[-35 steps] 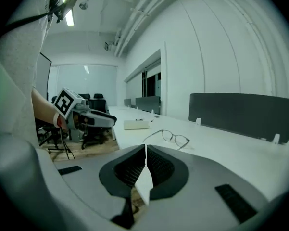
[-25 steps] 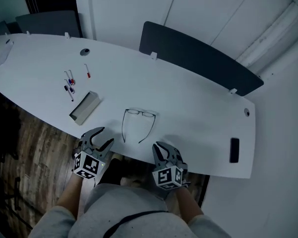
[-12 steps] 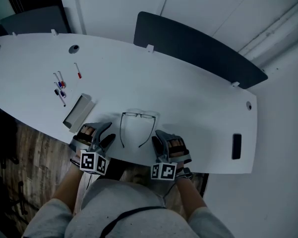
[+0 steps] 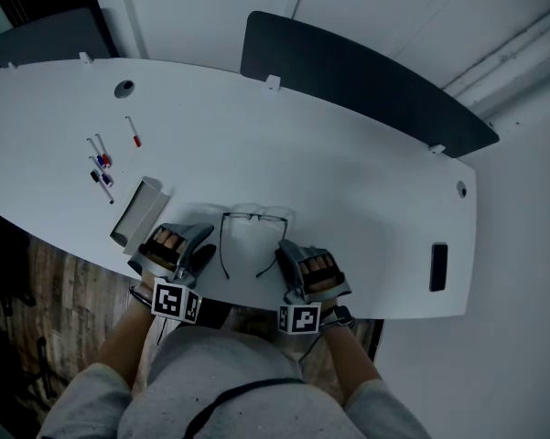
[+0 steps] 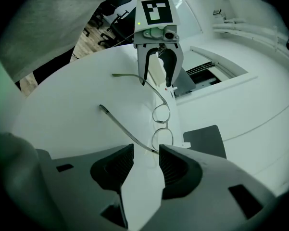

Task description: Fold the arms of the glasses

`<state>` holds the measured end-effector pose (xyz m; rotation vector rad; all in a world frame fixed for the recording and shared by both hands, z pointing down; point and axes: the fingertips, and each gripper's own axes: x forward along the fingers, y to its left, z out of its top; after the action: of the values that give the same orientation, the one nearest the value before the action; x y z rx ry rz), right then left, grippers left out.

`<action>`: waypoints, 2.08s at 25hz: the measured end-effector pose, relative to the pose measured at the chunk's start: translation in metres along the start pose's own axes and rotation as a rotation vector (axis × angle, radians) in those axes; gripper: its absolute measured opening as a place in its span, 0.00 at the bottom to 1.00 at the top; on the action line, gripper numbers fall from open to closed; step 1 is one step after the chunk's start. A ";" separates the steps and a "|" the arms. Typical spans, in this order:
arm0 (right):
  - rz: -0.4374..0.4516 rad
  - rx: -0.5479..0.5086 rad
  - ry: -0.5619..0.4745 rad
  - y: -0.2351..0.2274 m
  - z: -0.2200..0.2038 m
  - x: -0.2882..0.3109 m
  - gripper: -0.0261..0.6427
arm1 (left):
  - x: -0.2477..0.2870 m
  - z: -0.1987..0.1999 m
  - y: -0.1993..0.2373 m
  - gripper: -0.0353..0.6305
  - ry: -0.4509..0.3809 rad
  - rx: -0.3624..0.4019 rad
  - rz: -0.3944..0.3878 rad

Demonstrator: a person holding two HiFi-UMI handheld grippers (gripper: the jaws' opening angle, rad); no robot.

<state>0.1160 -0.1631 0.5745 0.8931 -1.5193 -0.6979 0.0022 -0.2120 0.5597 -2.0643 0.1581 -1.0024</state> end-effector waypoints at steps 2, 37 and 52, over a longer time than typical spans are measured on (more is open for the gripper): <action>-0.017 0.010 -0.009 -0.003 0.001 0.002 0.29 | 0.002 0.002 -0.001 0.46 -0.012 0.022 0.002; 0.378 0.588 -0.362 -0.034 0.070 -0.008 0.09 | -0.041 -0.001 0.023 0.47 -0.322 -0.395 -0.034; 0.368 0.751 -0.320 -0.038 0.074 -0.002 0.10 | -0.059 -0.022 0.032 0.11 -0.354 -0.628 0.017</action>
<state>0.0486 -0.1852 0.5313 1.0272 -2.2230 0.0300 -0.0461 -0.2209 0.5091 -2.7672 0.3364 -0.5988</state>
